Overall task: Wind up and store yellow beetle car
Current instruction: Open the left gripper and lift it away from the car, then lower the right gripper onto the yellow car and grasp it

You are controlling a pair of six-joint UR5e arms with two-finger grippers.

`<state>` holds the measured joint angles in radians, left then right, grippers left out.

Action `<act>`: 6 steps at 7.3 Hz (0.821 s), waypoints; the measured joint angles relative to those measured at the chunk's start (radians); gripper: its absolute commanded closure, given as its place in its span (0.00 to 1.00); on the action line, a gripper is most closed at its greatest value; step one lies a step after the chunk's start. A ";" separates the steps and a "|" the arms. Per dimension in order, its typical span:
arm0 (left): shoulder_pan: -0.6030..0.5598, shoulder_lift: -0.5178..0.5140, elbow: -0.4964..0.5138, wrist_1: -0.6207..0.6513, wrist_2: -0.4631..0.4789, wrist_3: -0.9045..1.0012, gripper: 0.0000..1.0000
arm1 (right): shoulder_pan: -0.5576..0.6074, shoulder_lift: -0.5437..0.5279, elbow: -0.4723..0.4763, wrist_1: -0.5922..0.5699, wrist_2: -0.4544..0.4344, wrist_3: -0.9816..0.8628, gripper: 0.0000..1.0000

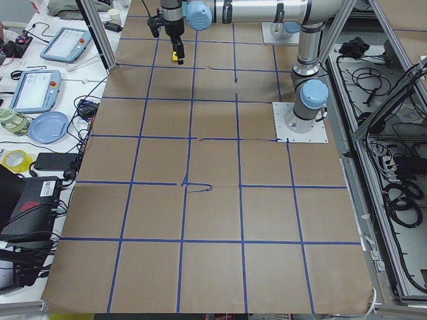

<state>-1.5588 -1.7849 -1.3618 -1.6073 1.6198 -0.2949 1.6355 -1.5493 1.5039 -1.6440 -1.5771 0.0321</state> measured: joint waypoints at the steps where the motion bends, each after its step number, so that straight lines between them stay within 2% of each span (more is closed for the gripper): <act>1: -0.003 0.023 -0.004 -0.044 -0.009 0.010 0.00 | 0.000 0.005 0.003 0.008 -0.007 0.000 0.00; 4: 0.004 0.052 -0.021 -0.073 -0.080 0.108 0.00 | 0.003 0.106 0.011 0.009 -0.011 0.019 0.00; 6: -0.002 0.072 -0.042 -0.072 -0.100 0.191 0.00 | 0.004 0.213 0.008 -0.069 -0.005 0.005 0.00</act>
<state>-1.5606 -1.7128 -1.4042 -1.6789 1.5194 -0.1040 1.6399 -1.3365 1.5115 -1.7130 -1.5823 0.0371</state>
